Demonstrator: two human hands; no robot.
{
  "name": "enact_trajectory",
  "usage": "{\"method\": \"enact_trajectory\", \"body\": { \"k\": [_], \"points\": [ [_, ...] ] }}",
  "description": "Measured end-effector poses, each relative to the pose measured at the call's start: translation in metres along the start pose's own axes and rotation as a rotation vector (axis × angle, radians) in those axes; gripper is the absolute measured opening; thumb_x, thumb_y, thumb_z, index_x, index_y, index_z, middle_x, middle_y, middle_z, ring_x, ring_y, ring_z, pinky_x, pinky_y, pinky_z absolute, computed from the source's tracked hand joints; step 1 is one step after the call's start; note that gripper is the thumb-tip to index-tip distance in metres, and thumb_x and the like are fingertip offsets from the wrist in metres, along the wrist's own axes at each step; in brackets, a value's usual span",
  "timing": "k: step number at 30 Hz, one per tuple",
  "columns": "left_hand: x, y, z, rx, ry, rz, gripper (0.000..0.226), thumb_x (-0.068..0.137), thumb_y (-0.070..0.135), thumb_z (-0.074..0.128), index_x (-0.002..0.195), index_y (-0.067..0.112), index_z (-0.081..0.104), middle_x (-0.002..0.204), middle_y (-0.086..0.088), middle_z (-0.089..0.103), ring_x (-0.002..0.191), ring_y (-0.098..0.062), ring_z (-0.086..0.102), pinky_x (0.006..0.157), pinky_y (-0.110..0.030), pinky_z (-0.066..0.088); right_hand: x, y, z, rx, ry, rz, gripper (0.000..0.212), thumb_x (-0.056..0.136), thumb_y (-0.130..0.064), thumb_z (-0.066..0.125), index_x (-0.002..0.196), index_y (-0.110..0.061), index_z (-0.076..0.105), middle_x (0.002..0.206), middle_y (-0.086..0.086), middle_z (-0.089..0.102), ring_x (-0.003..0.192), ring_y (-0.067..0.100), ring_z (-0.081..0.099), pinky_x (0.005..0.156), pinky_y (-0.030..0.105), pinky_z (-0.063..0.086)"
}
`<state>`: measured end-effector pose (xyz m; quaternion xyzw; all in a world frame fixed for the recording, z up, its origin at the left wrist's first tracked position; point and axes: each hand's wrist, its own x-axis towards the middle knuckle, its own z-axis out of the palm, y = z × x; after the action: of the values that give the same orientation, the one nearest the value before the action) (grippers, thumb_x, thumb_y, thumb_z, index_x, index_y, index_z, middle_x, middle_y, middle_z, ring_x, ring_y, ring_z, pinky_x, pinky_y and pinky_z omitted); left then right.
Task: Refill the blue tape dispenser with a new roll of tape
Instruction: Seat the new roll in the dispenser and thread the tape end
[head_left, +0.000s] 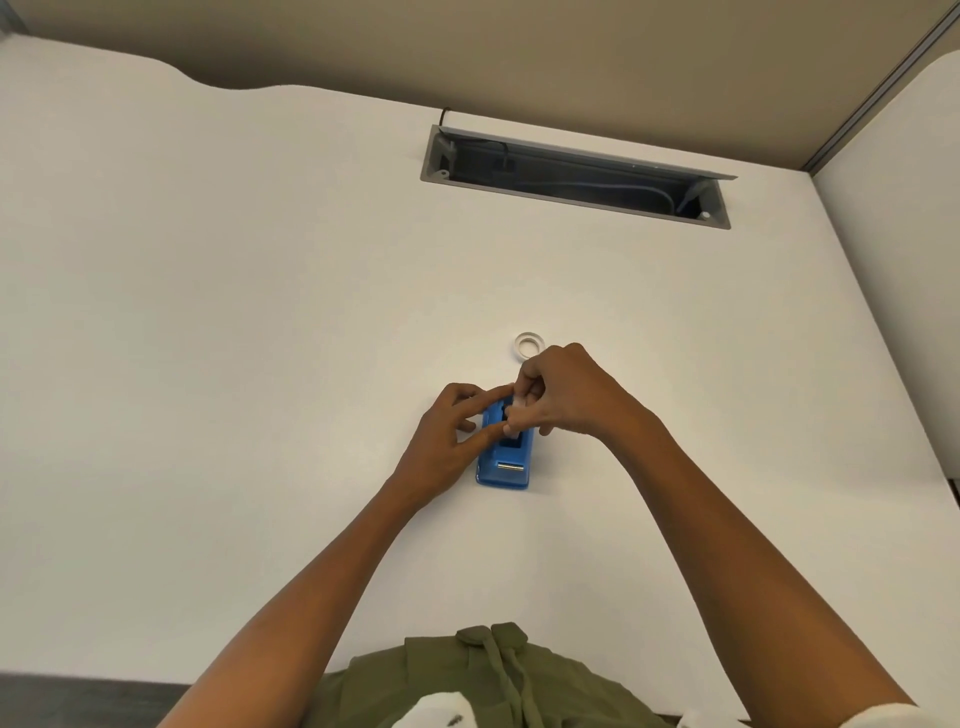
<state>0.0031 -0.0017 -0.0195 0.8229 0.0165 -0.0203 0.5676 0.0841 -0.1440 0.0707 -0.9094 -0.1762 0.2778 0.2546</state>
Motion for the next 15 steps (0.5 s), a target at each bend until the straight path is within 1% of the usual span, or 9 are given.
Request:
{"method": "enact_trajectory", "body": {
  "k": [3, 5, 7, 9, 11, 13, 15],
  "points": [
    [0.000, 0.000, 0.000, 0.009, 0.003, 0.005, 0.040, 0.089, 0.028, 0.057, 0.128, 0.032, 0.051, 0.113, -0.001, 0.049, 0.100, -0.013, 0.053, 0.086, -0.021, 0.049, -0.004, 0.007, 0.001, 0.077, -0.021, -0.018, 0.025, 0.063, -0.019, 0.086, 0.075, -0.006, 0.067, 0.071, 0.011, 0.069, 0.054, 0.020, 0.063, 0.057, 0.025, 0.052],
    [0.000, 0.001, 0.000, 0.004, 0.007, 0.009, 0.040, 0.089, 0.029, 0.058, 0.128, 0.032, 0.052, 0.113, -0.001, 0.050, 0.100, -0.011, 0.054, 0.086, -0.021, 0.049, -0.003, 0.010, 0.002, 0.109, 0.011, -0.018, 0.025, 0.061, -0.016, 0.086, 0.077, -0.005, 0.069, 0.071, 0.013, 0.071, 0.054, 0.022, 0.065, 0.056, 0.026, 0.054],
    [0.000, 0.001, -0.001, -0.002, 0.007, 0.007, 0.043, 0.086, 0.032, 0.062, 0.127, 0.032, 0.053, 0.113, 0.000, 0.051, 0.101, -0.011, 0.053, 0.085, -0.019, 0.049, -0.002, 0.012, 0.004, 0.126, 0.062, -0.021, 0.015, 0.064, -0.009, 0.079, 0.075, -0.005, 0.070, 0.069, 0.013, 0.071, 0.055, 0.025, 0.068, 0.057, 0.029, 0.056],
    [0.000, 0.001, 0.000, -0.010, 0.004, -0.007, 0.046, 0.082, 0.036, 0.065, 0.127, 0.033, 0.053, 0.113, 0.002, 0.051, 0.101, -0.011, 0.053, 0.083, -0.016, 0.048, 0.000, 0.015, 0.005, 0.145, 0.113, -0.025, 0.003, 0.068, -0.005, 0.068, 0.071, -0.006, 0.070, 0.064, 0.010, 0.071, 0.051, 0.023, 0.068, 0.052, 0.023, 0.053],
    [0.000, 0.001, 0.000, -0.013, 0.003, -0.023, 0.047, 0.080, 0.039, 0.066, 0.125, 0.033, 0.054, 0.114, 0.003, 0.051, 0.101, -0.012, 0.053, 0.081, -0.015, 0.048, 0.000, 0.018, 0.004, 0.191, 0.126, -0.014, 0.007, 0.071, -0.004, 0.064, 0.069, -0.006, 0.070, 0.060, 0.009, 0.069, 0.047, 0.018, 0.066, 0.050, 0.019, 0.050],
    [0.000, 0.000, 0.000, -0.027, 0.001, -0.029, 0.045, 0.081, 0.041, 0.064, 0.124, 0.035, 0.054, 0.114, 0.003, 0.051, 0.101, -0.012, 0.053, 0.081, -0.017, 0.049, 0.001, 0.020, 0.005, 0.222, 0.128, -0.002, 0.009, 0.073, -0.005, 0.062, 0.069, -0.008, 0.070, 0.058, 0.009, 0.068, 0.047, 0.017, 0.067, 0.052, 0.019, 0.052],
    [0.000, 0.001, 0.000, -0.050, 0.003, -0.019, 0.039, 0.083, 0.041, 0.062, 0.121, 0.037, 0.056, 0.113, 0.004, 0.051, 0.102, -0.010, 0.054, 0.082, -0.017, 0.049, -0.001, 0.023, 0.007, 0.270, 0.125, 0.002, 0.008, 0.077, -0.012, 0.066, 0.072, -0.010, 0.072, 0.058, 0.007, 0.069, 0.049, 0.016, 0.068, 0.053, 0.019, 0.053]
  ]
}}
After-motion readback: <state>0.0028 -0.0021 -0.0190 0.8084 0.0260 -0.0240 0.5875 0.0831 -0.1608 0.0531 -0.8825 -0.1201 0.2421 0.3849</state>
